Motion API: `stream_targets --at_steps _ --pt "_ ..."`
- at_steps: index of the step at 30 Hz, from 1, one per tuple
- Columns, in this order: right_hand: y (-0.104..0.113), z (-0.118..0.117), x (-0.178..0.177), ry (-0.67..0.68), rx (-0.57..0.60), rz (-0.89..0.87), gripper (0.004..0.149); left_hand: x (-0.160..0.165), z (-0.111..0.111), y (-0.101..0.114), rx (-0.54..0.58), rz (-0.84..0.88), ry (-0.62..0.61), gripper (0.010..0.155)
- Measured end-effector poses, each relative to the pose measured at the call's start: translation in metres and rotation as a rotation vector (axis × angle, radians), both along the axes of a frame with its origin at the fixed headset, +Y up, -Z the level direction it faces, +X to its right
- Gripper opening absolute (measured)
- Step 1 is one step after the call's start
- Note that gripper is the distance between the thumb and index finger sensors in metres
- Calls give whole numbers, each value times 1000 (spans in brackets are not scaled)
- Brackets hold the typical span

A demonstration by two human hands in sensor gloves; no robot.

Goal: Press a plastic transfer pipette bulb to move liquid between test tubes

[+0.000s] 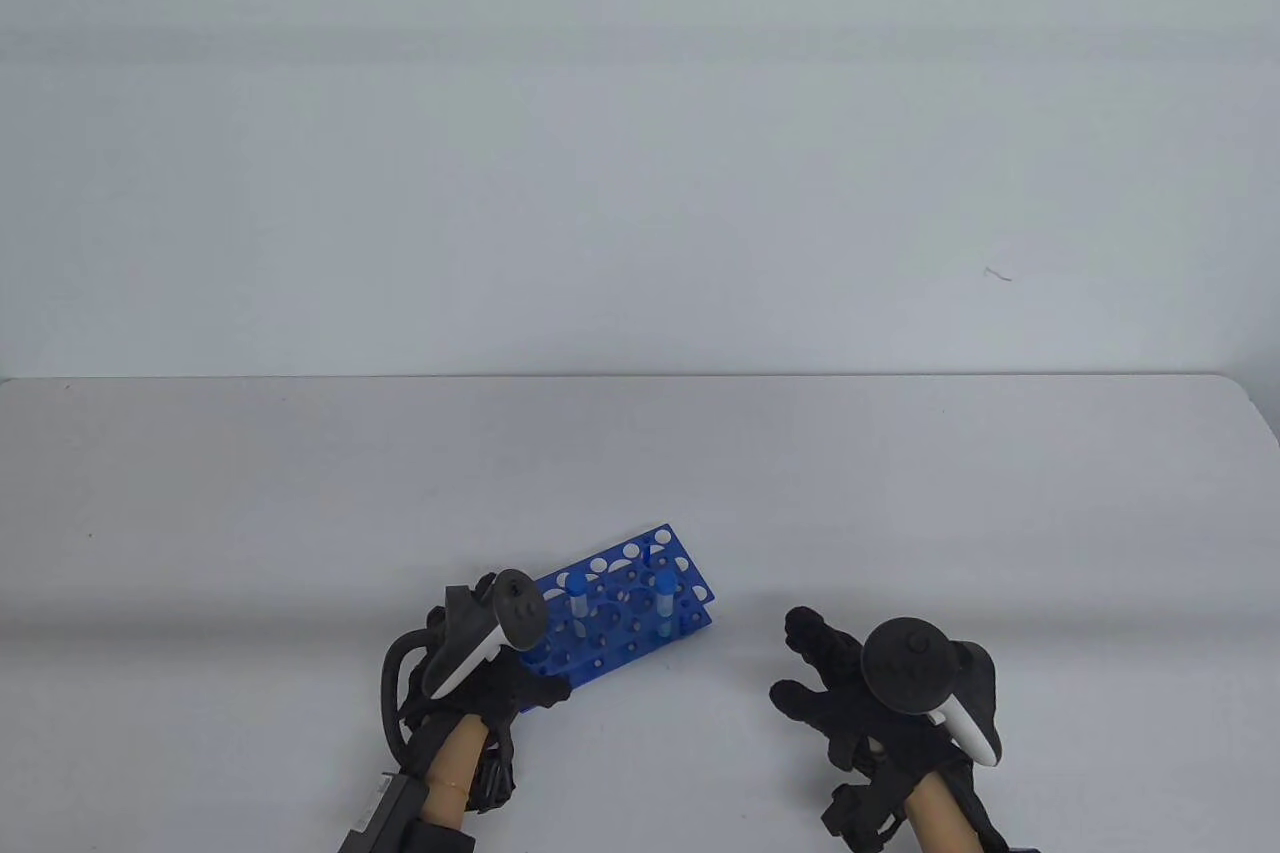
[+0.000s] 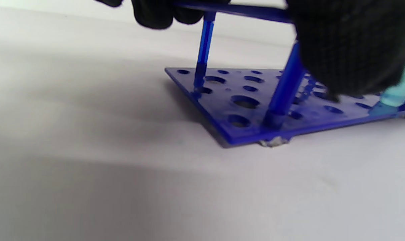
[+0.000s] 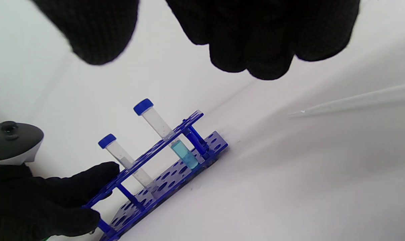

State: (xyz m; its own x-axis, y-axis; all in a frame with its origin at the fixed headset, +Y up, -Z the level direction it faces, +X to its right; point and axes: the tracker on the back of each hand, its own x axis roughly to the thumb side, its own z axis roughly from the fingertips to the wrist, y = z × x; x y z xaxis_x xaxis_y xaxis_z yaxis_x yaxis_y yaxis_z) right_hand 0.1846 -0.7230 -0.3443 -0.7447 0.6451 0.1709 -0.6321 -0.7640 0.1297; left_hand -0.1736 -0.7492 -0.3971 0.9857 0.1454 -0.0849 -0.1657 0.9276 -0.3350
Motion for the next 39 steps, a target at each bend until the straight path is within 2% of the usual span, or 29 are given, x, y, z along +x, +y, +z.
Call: stream_targets --at_steps 5,11,17,22,26,35,39 --pt "0 0 0 -2 -6 2 80 -3 3 -5 79 70 -6 119" --pt "0 0 0 -3 -6 -3 80 -5 6 -7 114 110 -16 119" --pt "4 0 7 -23 -4 -58 80 -4 11 4 145 170 -50 119" --pt "8 -1 19 -75 13 -122 79 2 17 15 175 271 -139 119" --pt "7 -1 30 -131 14 -189 78 20 23 18 159 261 -255 119" --pt "3 -3 38 -169 2 -221 77 59 32 7 100 143 -430 120" --pt "3 -2 35 -153 0 -208 78 62 33 4 92 145 -438 120"
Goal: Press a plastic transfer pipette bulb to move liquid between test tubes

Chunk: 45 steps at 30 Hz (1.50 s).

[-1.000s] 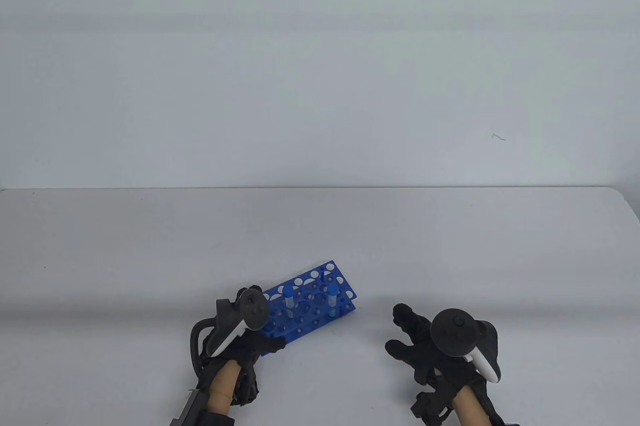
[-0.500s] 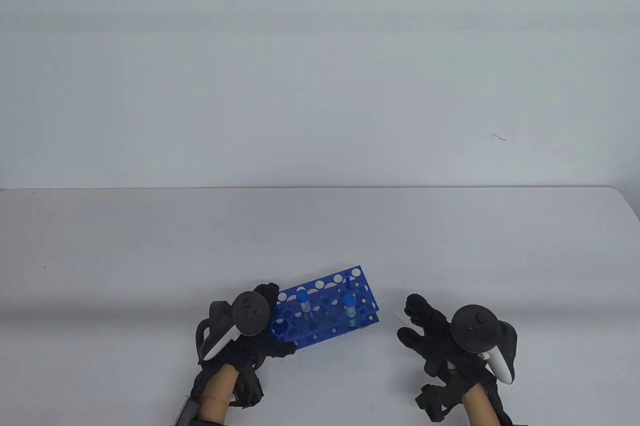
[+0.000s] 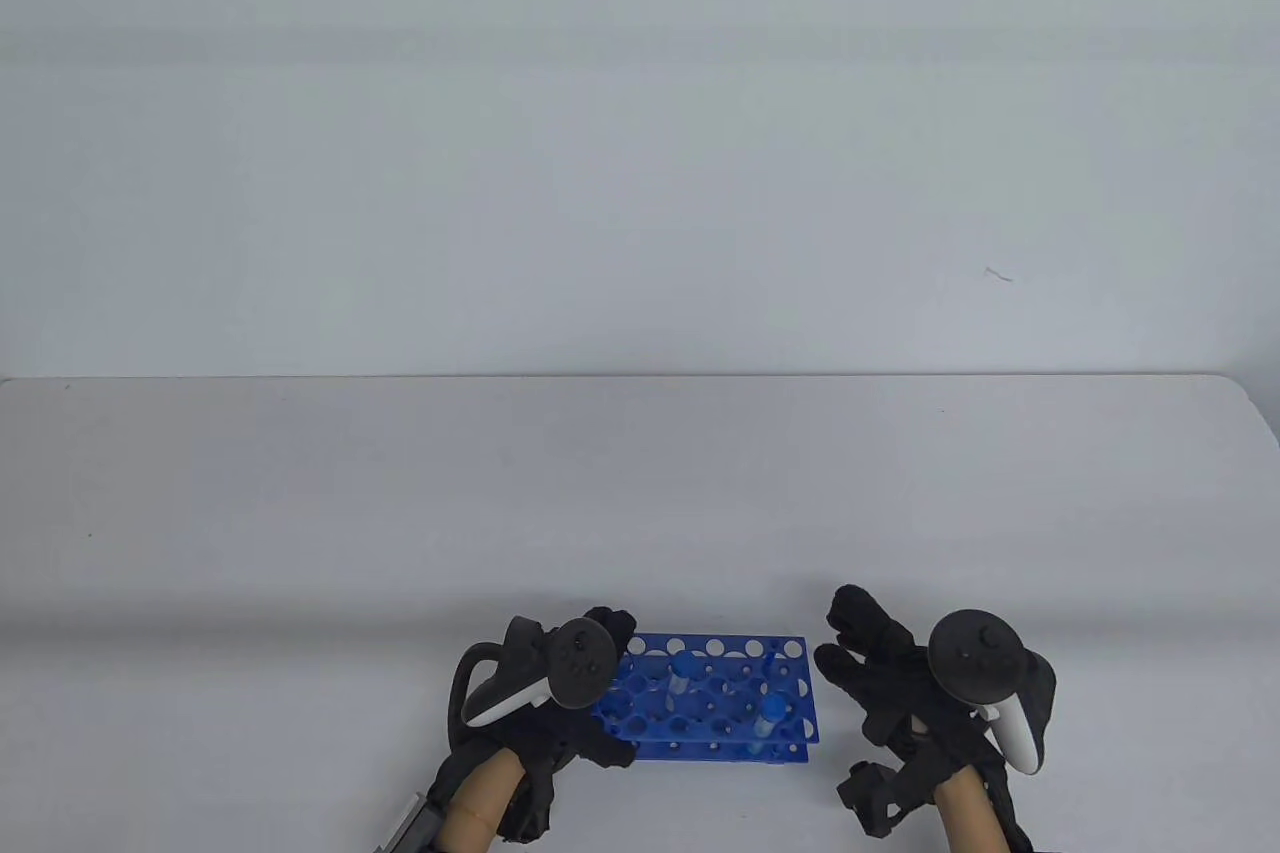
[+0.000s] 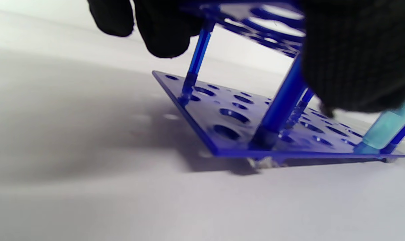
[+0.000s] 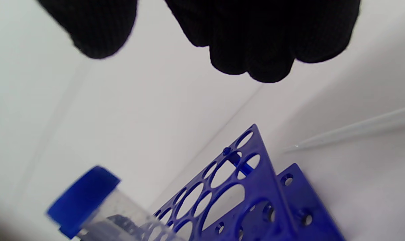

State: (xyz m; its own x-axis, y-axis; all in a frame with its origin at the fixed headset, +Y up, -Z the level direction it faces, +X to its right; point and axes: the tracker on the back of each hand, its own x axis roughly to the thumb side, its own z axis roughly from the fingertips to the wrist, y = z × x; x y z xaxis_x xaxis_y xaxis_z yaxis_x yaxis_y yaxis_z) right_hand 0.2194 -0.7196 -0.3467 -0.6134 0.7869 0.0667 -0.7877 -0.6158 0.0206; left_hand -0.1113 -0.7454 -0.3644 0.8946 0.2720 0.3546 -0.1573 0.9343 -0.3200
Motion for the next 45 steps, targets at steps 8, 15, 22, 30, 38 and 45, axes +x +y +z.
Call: stream_targets --at_steps 8,15,22,30,38,45 --pt "0 0 -3 10 -3 14 77 0 -1 -7 -23 -31 8 120" --pt "0 0 -4 16 -10 23 78 -1 -1 -6 -68 -113 18 118" --pt "2 1 -6 36 -2 43 77 -12 -1 10 -113 -64 47 120" --pt "18 7 -13 92 62 67 76 -44 9 46 95 438 180 105" --pt "15 12 -35 256 -41 354 86 -46 16 55 87 844 230 99" --pt "-2 13 -55 260 -22 514 86 -48 15 51 95 795 246 98"
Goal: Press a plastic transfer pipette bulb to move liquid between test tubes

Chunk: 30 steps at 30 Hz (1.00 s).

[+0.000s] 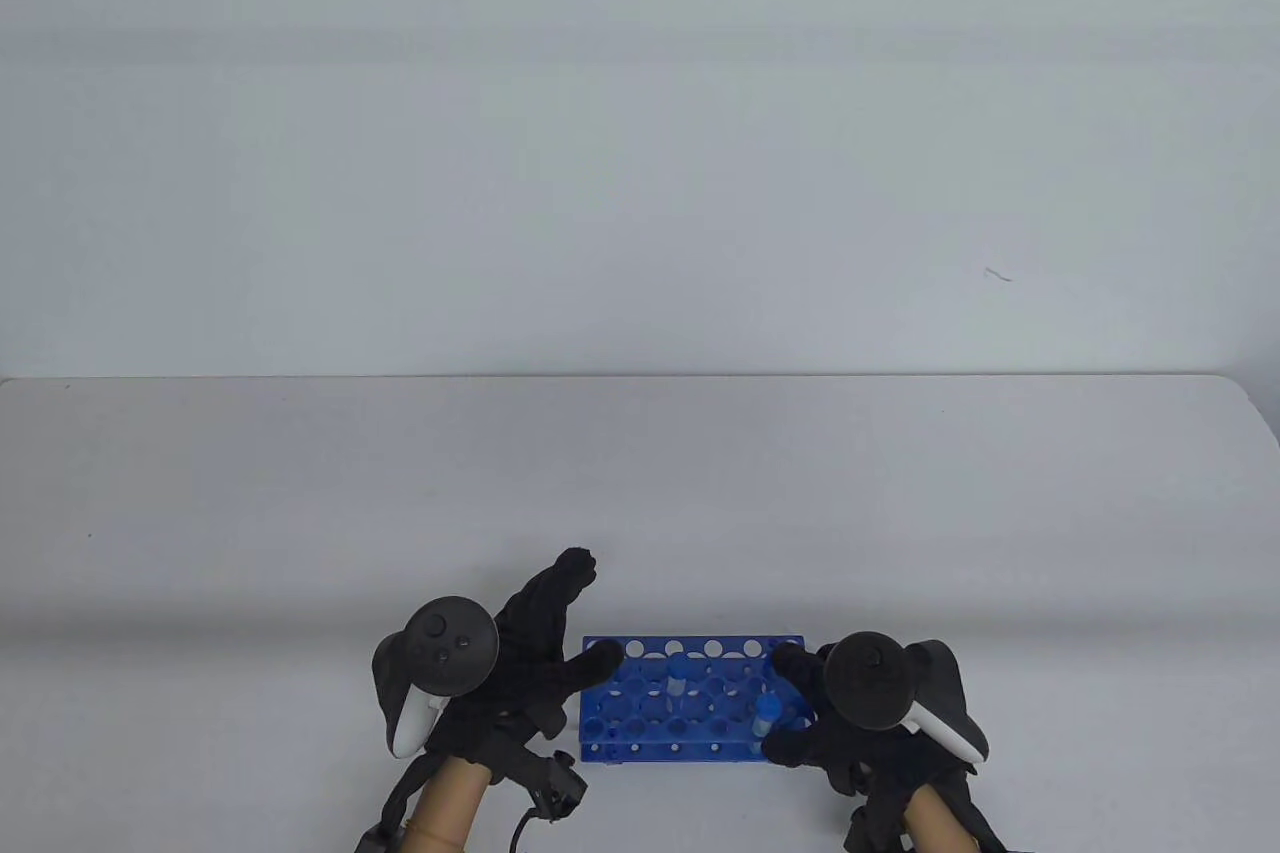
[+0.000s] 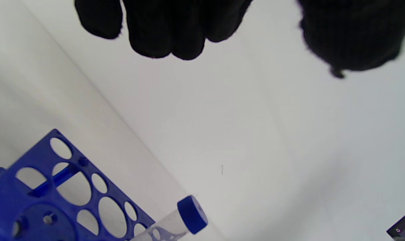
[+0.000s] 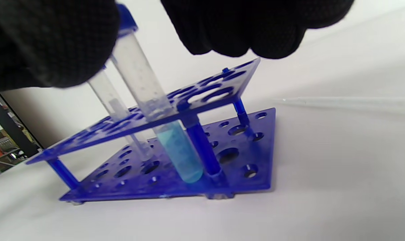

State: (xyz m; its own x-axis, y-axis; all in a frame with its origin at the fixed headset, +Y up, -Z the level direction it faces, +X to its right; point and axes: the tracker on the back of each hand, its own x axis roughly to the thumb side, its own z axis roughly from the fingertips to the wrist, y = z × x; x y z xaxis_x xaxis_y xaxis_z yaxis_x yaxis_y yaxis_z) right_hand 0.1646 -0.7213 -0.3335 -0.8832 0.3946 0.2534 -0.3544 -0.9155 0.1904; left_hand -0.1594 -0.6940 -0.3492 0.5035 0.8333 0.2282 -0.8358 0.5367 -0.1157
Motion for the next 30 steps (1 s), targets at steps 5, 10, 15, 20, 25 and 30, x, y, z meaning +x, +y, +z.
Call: stream_targets --at_steps 5,10,15,20,25,30 --pt "-6 -1 1 -31 56 -29 75 -2 -1 0 -11 5 3 98" --pt "-12 -4 1 -35 43 -29 67 -2 -1 -1 -16 -16 1 98" --pt "-17 -5 -4 -48 69 -20 60 -1 -1 0 -16 -30 -2 98" --pt "-21 -6 -7 -64 107 -11 52 -1 -1 0 -8 -47 1 97" --pt "-22 -7 -5 -72 104 -36 50 6 5 10 73 -71 28 90" --pt "-21 -7 -6 -78 99 -37 50 48 34 45 310 -247 12 69"
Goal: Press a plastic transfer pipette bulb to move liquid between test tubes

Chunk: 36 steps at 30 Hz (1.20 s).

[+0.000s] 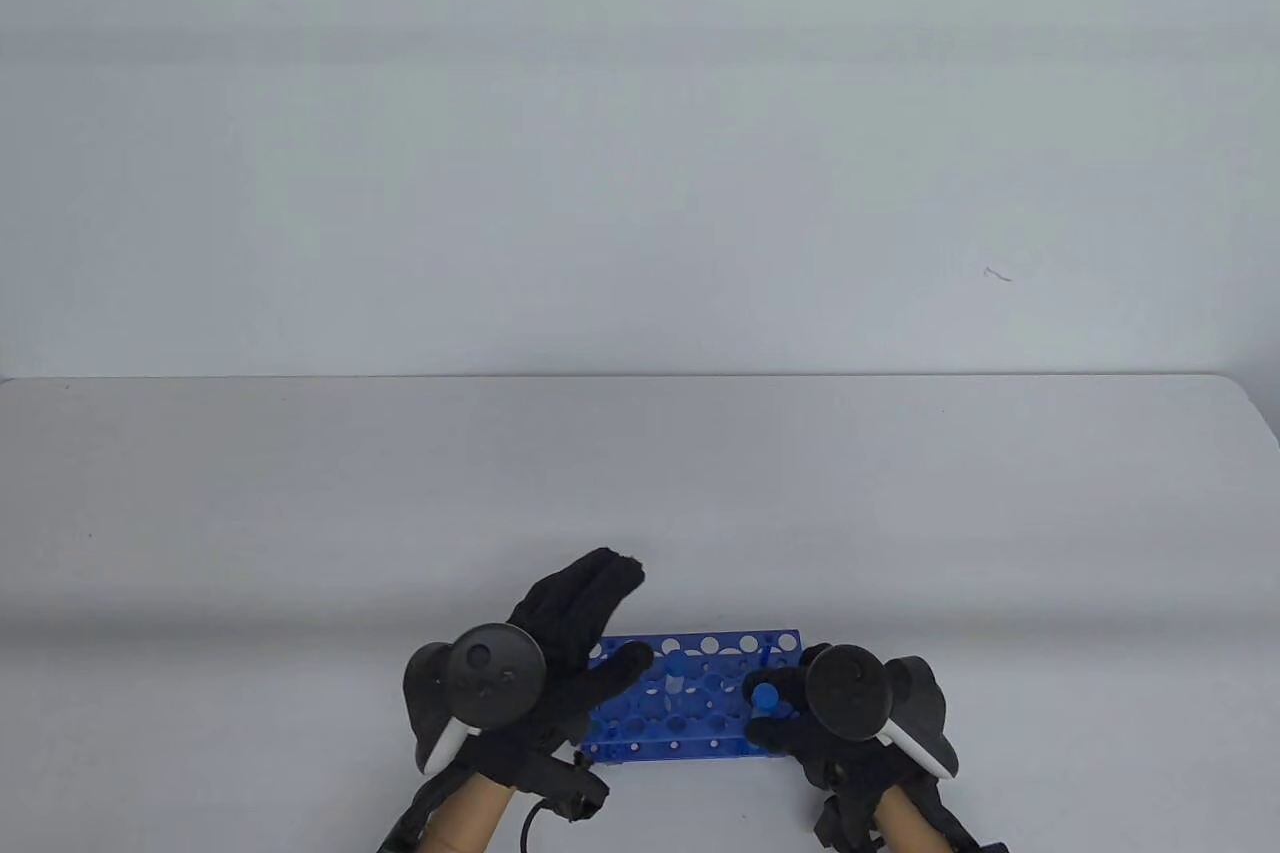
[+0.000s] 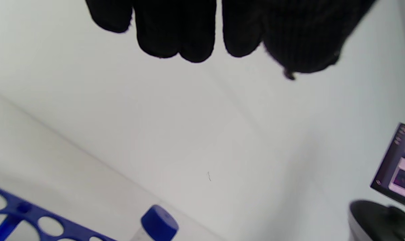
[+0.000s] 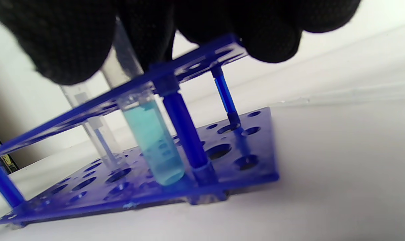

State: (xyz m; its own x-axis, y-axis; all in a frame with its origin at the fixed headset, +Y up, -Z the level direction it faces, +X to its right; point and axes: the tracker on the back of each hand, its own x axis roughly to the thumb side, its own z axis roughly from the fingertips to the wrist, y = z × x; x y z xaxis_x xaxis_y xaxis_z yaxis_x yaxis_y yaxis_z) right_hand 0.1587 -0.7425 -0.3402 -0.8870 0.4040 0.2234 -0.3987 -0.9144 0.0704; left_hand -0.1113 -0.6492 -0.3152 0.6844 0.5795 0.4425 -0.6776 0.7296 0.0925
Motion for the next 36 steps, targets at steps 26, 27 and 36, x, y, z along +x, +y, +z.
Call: stream_targets --at_steps 26,27,36 --pt "-3 -1 1 -9 -17 -43 49 132 8 -34 138 -715 -20 58" --pt "-3 -1 2 -8 -18 -45 49 131 7 -36 139 -719 -11 57" --pt "-3 -1 1 -10 -14 -44 49 129 1 -48 164 -644 20 56"
